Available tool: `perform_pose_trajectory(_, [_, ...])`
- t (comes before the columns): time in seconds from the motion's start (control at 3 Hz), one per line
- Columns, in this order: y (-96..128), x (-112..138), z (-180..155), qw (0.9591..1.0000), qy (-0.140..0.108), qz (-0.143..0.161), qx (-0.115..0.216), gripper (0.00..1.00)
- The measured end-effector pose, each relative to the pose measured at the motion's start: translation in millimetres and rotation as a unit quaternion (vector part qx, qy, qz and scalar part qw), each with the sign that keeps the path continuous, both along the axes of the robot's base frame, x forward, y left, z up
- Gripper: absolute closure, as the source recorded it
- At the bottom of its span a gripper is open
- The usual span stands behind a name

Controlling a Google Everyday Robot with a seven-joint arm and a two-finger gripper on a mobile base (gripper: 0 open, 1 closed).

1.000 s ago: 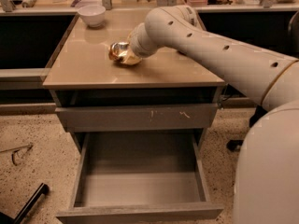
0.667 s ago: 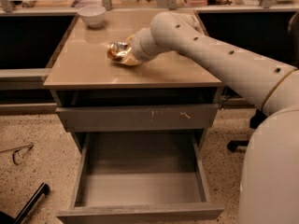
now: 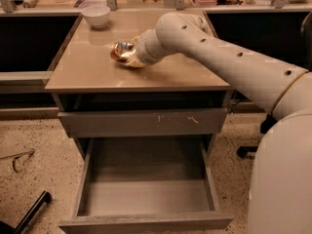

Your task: Pick orange can from middle drawer and place on counter

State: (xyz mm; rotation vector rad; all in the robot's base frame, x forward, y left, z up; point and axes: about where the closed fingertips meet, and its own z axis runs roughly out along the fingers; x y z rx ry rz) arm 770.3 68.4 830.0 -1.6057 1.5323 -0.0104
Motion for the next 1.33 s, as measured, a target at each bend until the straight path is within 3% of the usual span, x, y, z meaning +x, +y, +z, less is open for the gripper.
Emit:
perform_pose_trajectory(0.67, [0.1,0.0,-0.1,1.0,0.0,0.0,0.0,0.12])
perform_pose_trajectory(1.0, [0.1,0.0,-0.1,1.0,0.0,0.0,0.0,0.0])
perform_pose_trajectory(1.33, [0.1,0.0,-0.1,1.0,0.0,0.0,0.0,0.0])
